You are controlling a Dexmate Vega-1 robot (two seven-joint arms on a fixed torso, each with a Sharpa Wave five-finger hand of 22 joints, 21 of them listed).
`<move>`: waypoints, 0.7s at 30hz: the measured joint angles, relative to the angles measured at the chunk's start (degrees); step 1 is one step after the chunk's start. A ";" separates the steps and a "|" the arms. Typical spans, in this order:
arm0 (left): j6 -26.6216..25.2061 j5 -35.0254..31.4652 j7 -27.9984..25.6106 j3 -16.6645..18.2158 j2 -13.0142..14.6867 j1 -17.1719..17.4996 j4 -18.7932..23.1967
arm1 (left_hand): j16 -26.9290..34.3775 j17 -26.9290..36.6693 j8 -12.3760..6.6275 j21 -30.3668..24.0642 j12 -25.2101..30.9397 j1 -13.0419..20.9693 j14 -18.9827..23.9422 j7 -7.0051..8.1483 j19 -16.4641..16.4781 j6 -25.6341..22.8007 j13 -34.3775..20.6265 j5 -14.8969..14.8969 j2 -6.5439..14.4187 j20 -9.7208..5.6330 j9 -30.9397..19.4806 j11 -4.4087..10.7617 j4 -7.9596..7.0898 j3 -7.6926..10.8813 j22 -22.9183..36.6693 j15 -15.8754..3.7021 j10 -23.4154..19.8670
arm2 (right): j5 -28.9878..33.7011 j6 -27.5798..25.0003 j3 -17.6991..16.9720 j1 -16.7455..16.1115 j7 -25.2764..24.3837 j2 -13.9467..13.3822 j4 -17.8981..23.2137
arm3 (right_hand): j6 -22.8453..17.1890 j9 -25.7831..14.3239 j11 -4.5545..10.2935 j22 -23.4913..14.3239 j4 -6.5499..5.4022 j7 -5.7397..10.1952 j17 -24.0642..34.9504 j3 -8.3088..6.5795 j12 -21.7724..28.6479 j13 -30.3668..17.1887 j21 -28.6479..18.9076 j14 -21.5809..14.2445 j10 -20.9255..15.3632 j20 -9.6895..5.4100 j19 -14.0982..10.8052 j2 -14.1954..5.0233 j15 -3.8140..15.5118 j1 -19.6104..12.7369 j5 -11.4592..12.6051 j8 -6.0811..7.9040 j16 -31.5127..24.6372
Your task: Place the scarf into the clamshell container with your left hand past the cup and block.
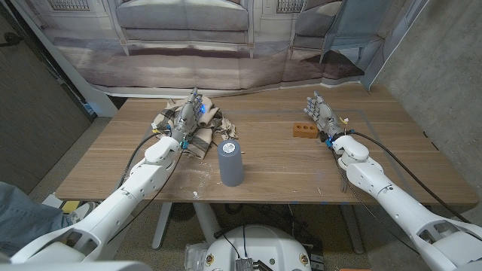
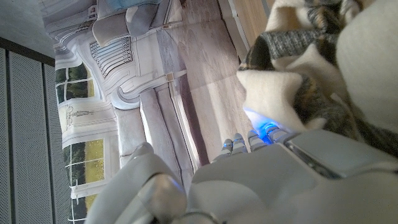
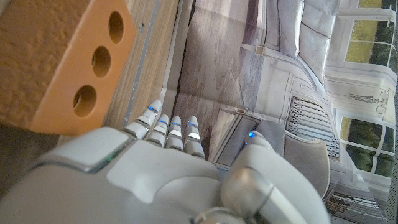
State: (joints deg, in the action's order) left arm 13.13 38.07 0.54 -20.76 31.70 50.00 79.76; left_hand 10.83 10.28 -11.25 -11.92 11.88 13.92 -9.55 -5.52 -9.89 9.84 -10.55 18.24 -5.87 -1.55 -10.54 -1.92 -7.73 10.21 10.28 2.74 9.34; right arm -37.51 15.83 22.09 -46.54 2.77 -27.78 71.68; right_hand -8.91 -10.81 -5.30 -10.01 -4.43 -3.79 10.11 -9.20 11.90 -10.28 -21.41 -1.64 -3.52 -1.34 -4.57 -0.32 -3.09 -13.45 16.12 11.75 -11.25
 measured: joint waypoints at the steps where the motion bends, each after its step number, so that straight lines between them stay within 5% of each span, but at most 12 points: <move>1: -1.09 0.18 -0.33 0.09 0.22 0.13 0.33 | 0.00 0.00 0.00 0.00 0.00 0.10 0.00 0.00 0.00 0.00 0.00 0.00 0.10 0.00 0.00 0.09 0.00 0.00 0.00 0.00 -0.09 | 0.00 0.02 0.02 -0.07 0.00 0.00 0.02 | 0.01 0.00 0.23 0.00 0.00 0.01 0.13 0.00 0.31 0.00 0.00 -0.02 -0.23 0.00 0.00 -0.15 0.02 -0.15 0.00 0.00 0.00; 21: -0.75 0.14 -0.95 1.22 1.70 1.27 3.15 | 0.24 -0.01 -0.66 0.00 0.66 0.98 0.01 0.20 -0.21 0.19 0.01 0.42 0.98 0.21 0.01 -0.03 0.26 0.22 -0.01 0.00 -2.25 | 0.12 -0.50 -0.77 -2.10 -1.80 -1.79 3.87 | 0.31 0.05 1.62 0.01 0.63 0.30 0.17 0.18 0.96 0.01 0.68 -1.03 -2.23 -0.31 -0.30 -0.16 1.04 -0.15 -0.67 0.00 0.00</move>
State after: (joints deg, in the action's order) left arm 12.38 38.21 -0.41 -19.54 33.41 51.27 82.91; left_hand 11.07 10.27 -11.91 -11.92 12.53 14.90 -9.54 -5.32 -10.10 10.03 -10.54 18.66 -4.89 -1.34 -10.54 -1.94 -7.47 10.43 10.27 2.74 7.09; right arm -37.39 15.33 21.32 -48.64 0.97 -29.57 75.55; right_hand -8.60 -10.76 -3.68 -10.01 -3.80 -3.49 10.27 -9.02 12.86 -10.27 -20.74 -2.68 -5.75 -1.64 -4.87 -0.47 -2.05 -13.60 15.45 11.75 -11.25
